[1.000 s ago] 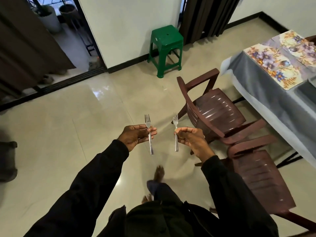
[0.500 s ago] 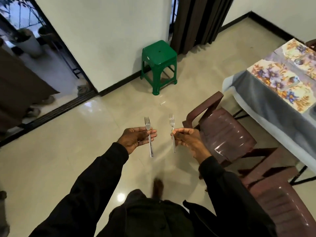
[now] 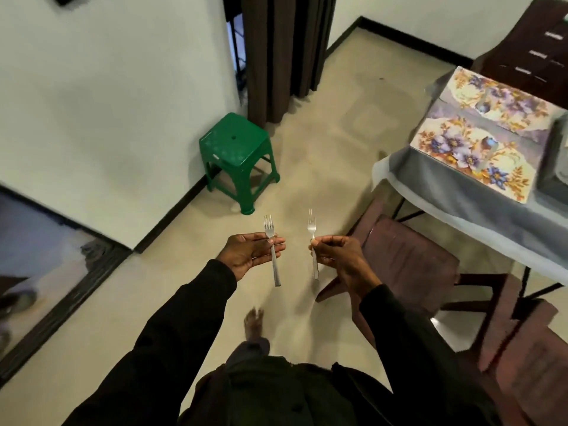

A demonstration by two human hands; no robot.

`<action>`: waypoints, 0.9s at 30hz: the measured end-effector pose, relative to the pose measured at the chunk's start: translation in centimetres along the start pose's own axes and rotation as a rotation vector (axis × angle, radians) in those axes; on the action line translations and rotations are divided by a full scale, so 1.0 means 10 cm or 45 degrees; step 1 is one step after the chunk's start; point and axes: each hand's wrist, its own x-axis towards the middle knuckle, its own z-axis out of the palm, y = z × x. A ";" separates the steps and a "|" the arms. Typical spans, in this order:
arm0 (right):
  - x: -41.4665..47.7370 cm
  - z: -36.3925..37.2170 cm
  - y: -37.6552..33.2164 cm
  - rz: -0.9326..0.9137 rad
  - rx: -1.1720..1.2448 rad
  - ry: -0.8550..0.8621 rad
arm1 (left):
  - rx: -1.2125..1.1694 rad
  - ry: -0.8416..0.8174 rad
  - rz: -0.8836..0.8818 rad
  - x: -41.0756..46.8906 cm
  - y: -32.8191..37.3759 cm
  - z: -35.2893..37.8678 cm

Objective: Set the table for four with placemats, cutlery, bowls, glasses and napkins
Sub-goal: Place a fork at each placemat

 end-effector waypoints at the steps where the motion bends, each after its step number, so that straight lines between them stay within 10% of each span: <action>1: 0.11 0.06 -0.07 -0.009 0.016 0.046 | 0.050 -0.026 -0.006 0.14 0.16 -0.02; 27: 2.53 -1.02 -1.77 -0.077 0.395 0.599 | 0.450 -0.368 -0.332 3.49 2.36 1.89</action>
